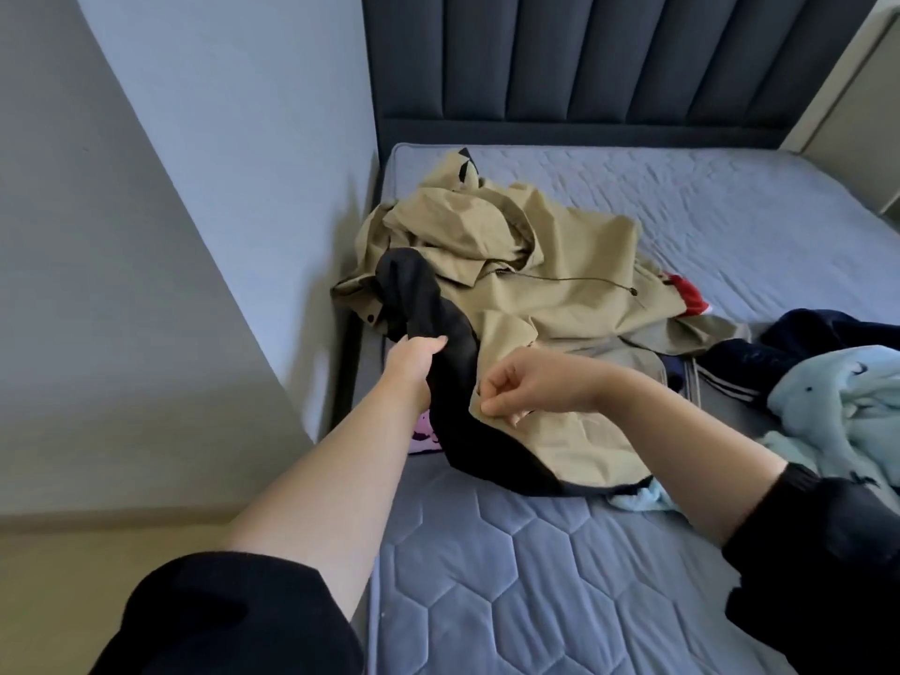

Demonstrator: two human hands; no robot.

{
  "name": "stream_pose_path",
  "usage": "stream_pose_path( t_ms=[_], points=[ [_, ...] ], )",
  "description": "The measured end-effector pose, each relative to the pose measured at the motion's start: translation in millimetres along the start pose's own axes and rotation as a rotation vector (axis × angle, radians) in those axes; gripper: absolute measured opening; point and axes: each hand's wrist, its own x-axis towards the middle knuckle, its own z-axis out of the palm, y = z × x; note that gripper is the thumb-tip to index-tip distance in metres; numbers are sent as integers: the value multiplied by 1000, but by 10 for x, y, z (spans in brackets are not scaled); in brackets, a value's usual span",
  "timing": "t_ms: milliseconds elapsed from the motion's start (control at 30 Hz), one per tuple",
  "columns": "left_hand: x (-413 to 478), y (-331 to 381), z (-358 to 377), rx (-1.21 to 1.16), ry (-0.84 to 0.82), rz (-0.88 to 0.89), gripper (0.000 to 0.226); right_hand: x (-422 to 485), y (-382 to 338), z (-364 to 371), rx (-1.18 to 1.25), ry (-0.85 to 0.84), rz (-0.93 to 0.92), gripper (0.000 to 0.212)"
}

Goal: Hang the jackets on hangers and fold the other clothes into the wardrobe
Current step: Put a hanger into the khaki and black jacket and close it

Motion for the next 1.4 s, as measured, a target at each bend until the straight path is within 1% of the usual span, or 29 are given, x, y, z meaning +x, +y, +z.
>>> stream_pose_path(
  t_ms=[67, 133, 167, 200, 233, 267, 300, 333, 400, 433, 467, 500, 567, 633, 733, 767, 800, 833, 867, 933, 967, 1000, 1033, 1133, 1200, 1233, 1300, 1367, 1400],
  points=[
    [-30, 44, -74, 54, -22, 98, 42, 81, 24, 23, 60, 213, 74, 29],
    [-135, 108, -207, 94, -90, 131, 40, 194, 47, 9, 16, 539, 99, 19],
    [-193, 134, -286, 83, -155, 127, 39, 250, 51, 0, -89, 672, 119, 11],
    [-268, 161, -361, 63, -229, 127, 36, 296, 56, -1, -276, 741, 162, 22],
    [-342, 182, -439, 45, -297, 131, 33, 350, 94, 4, -502, 709, 208, 44],
    [-397, 189, -510, 36, -354, 135, 30, 401, 127, 17, -706, 613, 246, 64],
    [-449, 196, -575, 40, -393, 135, 28, 440, 150, 52, -849, 521, 273, 76],
    [-492, 191, -641, 72, -424, 128, 27, 481, 165, 107, -917, 465, 270, 77],
    [-558, 169, -768, 155, -467, 99, 28, 562, 200, 208, -854, 504, 169, 51],
    [-587, 163, -825, 188, -473, 87, 28, 577, 188, 245, -748, 569, 120, 36],
    [-598, 163, -879, 221, -463, 82, 27, 591, 182, 259, -621, 632, 99, 28],
    [-614, 173, -922, 261, -439, 88, 26, 579, 155, 257, -508, 661, 107, 25],
    [-630, 209, -1003, 393, -351, 114, 23, 521, 93, 205, -400, 625, 134, 26],
    [-625, 199, -1107, 540, -319, 104, 21, 401, -22, 176, -424, 405, 184, 23],
    [-649, 122, -1240, 658, -342, 54, 27, 175, -198, 222, -600, -103, 340, 25],
    [-659, 90, -1262, 676, -339, 64, 28, 125, -222, 252, -613, -206, 396, 23],
    [-674, 50, -1265, 670, -318, 84, 26, 111, -216, 296, -574, -227, 423, 22],
    [-681, 0, -1253, 631, -281, 101, 23, 122, -188, 337, -498, -156, 406, 23],
    [-673, -56, -1235, 571, -228, 114, 20, 156, -152, 369, -421, 23, 356, 26],
    [-635, -175, -1197, 503, -129, 124, 21, 249, -96, 398, -406, 549, 219, 27],
    [-615, -231, -1185, 521, -105, 129, 24, 297, -70, 417, -429, 733, 186, 30],
    [-595, -282, -1177, 562, -98, 143, 27, 347, -22, 431, -435, 797, 212, 42],
    [-572, -320, -1175, 615, -94, 167, 30, 405, 34, 459, -437, 756, 291, 60],
    [-479, -393, -1215, 753, -70, 265, 41, 668, 220, 649, -393, 447, 442, 111],
    [-383, -443, -1278, 856, -35, 307, 50, 865, 359, 835, -348, 294, 440, 122],
    [-322, -480, -1318, 909, -25, 316, 55, 941, 413, 939, -382, 258, 449, 119],
    [-204, -561, -1387, 989, -24, 321, 65, 1046, 490, 1131, -518, 301, 472, 105],
    [-96, -632, -1422, 994, -31, 309, 75, 1104, 531, 1260, -650, 435, 445, 80],
    [-50, -662, -1424, 975, -24, 291, 79, 1133, 566, 1281, -678, 504, 415, 61]
  ],
)
